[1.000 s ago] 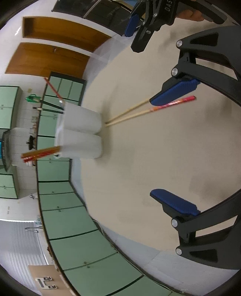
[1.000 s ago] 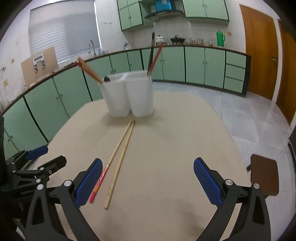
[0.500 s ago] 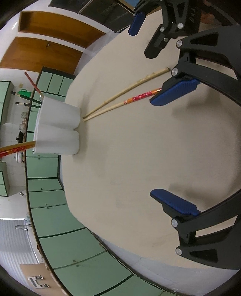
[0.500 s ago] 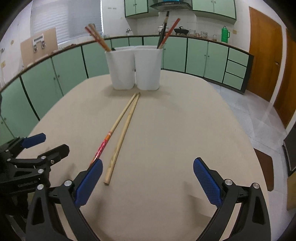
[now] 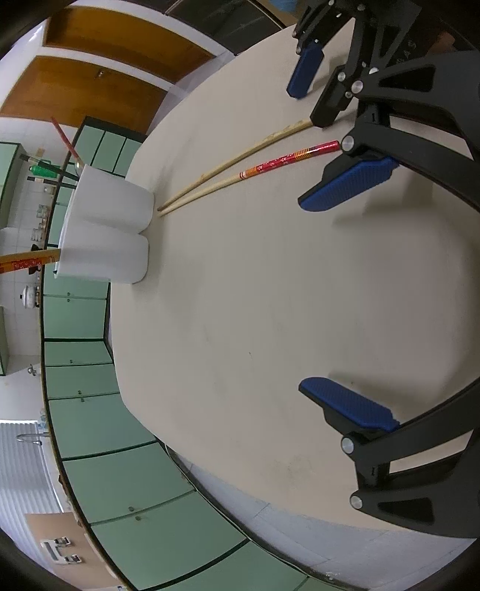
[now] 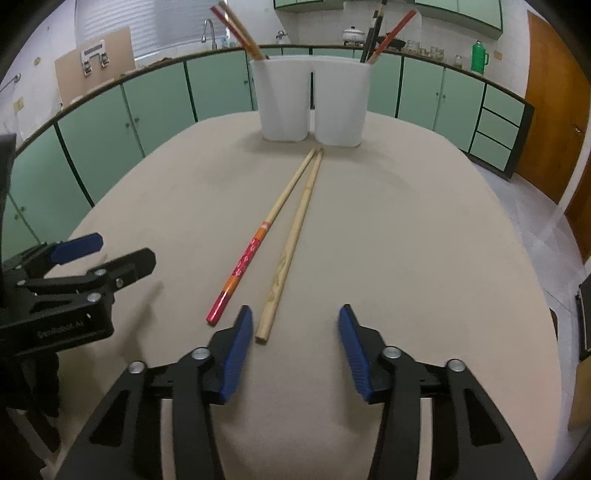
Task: Organize utensils
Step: 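Grasp the plain wooden chopstick with the right tool while the left tool grasps the red-patterned chopstick, then lift both chopsticks and carry them over the white holder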
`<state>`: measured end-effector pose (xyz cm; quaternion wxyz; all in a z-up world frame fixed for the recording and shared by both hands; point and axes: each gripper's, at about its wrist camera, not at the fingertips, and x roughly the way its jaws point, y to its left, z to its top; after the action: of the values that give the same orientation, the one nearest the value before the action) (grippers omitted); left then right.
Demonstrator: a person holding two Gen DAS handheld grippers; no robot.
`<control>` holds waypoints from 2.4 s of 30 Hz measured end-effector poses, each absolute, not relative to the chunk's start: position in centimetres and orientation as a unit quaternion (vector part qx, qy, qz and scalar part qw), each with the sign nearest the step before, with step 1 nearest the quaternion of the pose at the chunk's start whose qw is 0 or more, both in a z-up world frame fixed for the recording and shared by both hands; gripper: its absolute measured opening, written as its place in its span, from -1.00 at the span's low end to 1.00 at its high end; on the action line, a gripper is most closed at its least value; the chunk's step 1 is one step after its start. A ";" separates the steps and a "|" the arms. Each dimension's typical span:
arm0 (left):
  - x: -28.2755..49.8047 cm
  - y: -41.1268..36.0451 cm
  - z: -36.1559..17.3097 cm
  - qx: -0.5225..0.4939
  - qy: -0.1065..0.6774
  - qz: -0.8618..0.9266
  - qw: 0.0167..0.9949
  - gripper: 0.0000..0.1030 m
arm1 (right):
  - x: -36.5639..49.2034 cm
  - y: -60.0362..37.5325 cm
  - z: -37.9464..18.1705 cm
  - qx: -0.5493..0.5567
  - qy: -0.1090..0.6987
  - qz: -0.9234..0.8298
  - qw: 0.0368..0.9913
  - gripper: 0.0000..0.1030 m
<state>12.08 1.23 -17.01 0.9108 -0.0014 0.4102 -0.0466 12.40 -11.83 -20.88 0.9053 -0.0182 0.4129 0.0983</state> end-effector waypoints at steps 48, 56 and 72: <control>12.3 -6.7 -18.3 0.028 0.438 -0.108 0.892 0.07 | 12.4 -18.5 -20.4 0.036 0.397 0.053 0.916 -0.87; 12.1 -7.0 -18.1 0.036 0.433 -0.110 0.894 -0.54 | 12.6 -18.4 -20.7 0.039 0.403 0.054 0.913 -0.87; 11.8 -6.4 -17.2 0.015 0.421 -0.117 0.899 -0.90 | 12.3 -18.2 -20.1 0.031 0.395 0.054 0.917 -0.87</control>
<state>11.76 -6.37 -17.19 0.8994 0.0149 0.4210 -0.1167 12.32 -18.16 -20.14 0.9167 0.0315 0.3945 0.0541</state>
